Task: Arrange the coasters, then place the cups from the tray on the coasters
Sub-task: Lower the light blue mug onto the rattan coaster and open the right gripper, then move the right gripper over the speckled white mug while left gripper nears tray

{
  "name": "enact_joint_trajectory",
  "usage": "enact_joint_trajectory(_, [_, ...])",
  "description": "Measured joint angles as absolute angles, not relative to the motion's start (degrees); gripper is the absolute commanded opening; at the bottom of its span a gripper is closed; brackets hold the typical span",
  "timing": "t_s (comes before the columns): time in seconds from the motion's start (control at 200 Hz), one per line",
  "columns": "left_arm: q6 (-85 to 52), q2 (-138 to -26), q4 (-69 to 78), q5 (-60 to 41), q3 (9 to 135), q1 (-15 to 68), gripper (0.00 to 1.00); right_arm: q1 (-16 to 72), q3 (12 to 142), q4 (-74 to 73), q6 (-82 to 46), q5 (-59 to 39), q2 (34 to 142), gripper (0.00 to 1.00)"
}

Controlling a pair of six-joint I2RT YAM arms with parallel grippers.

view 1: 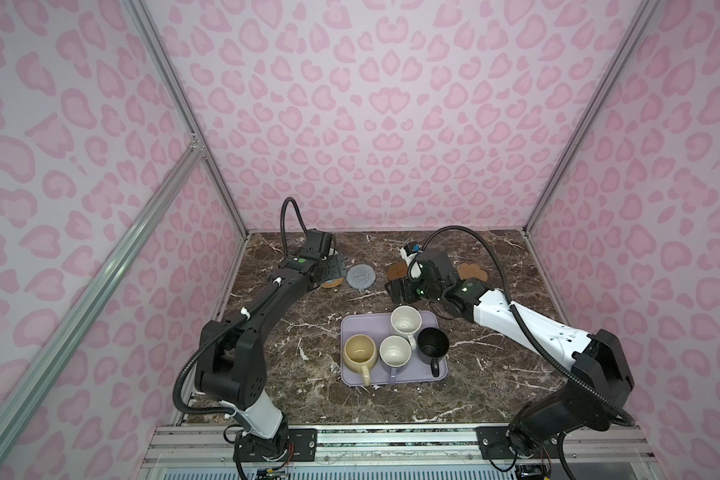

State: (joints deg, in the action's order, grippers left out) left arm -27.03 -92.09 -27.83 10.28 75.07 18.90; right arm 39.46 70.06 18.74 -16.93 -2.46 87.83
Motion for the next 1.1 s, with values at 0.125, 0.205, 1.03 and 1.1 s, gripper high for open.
enact_joint_trajectory(0.125, [-28.49,-85.19,-26.89,7.31,70.65,20.84,0.97,40.49,68.31,24.16,-17.89,0.01,85.10,0.90])
enact_joint_trajectory(0.205, [-29.39,-80.73,-26.22,5.02,67.77,22.57,0.97,41.80,67.16,27.05,-18.44,1.04,83.31,0.84])
enact_joint_trajectory(1.03, [-37.47,-63.99,-13.08,-16.01,47.27,37.98,0.97,46.24,65.25,39.40,-20.82,-1.76,87.07,0.63])
enact_joint_trajectory(1.1, [-37.76,-64.12,-12.01,-16.12,46.59,38.70,0.97,46.24,65.60,39.44,-20.78,-1.76,87.77,0.63])
